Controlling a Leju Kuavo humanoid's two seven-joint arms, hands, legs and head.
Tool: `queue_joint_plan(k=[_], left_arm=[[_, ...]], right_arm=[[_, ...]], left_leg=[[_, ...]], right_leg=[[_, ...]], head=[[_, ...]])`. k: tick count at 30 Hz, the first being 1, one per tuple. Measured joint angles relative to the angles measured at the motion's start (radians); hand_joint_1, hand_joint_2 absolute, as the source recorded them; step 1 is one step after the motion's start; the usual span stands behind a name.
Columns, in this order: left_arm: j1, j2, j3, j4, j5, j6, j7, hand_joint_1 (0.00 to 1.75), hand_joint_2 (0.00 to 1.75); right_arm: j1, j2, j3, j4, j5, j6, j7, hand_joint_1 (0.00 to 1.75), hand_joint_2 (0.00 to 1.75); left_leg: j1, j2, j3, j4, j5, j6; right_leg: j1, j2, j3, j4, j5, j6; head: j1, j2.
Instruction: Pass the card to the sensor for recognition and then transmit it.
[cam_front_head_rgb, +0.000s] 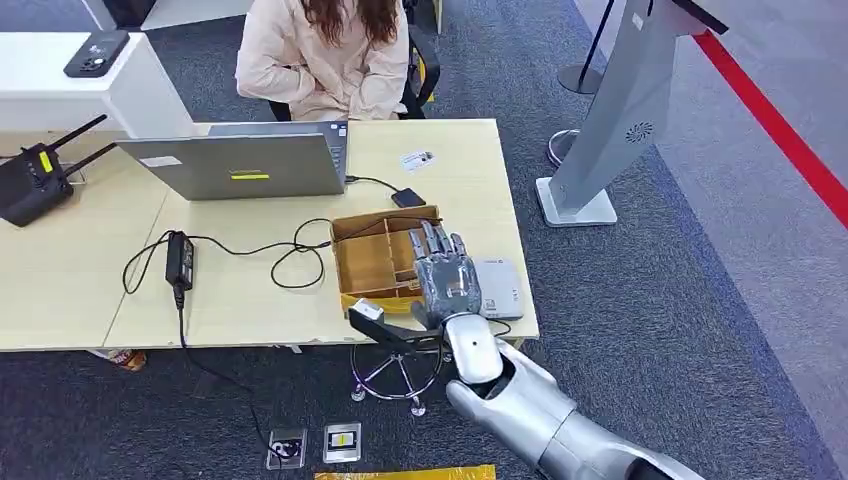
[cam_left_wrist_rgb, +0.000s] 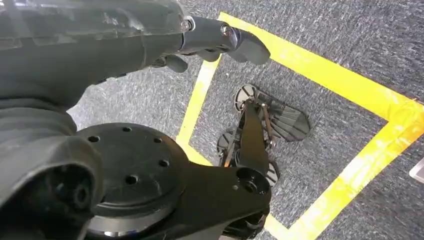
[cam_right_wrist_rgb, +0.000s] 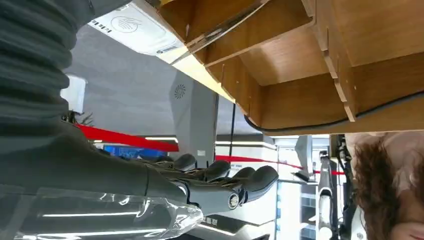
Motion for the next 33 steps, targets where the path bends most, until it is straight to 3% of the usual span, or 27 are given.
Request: queue_joint_plan(k=[14, 33], left_arm=[[0.000, 0.000, 0.000, 0.000, -0.009, 0.002, 0.011, 0.00, 0.00], [0.000, 0.007, -0.006, 0.000, -0.022, -0.010, 0.011, 0.00, 0.00]], right_arm=[[-0.010, 0.013, -0.014, 0.095, -0.012, -0.023, -0.016, 0.00, 1.75], [-0.010, 0.013, -0.024, 0.129, -0.037, -0.029, -0.015, 0.00, 1.75]], left_leg=[[0.000, 0.000, 0.000, 0.000, 0.000, 0.000], [0.000, 0.000, 0.000, 0.000, 0.000, 0.000]], right_leg=[[0.000, 0.000, 0.000, 0.000, 0.000, 0.000], [0.000, 0.000, 0.000, 0.000, 0.000, 0.000]], head=[[0.000, 0.000], [0.000, 0.000]])
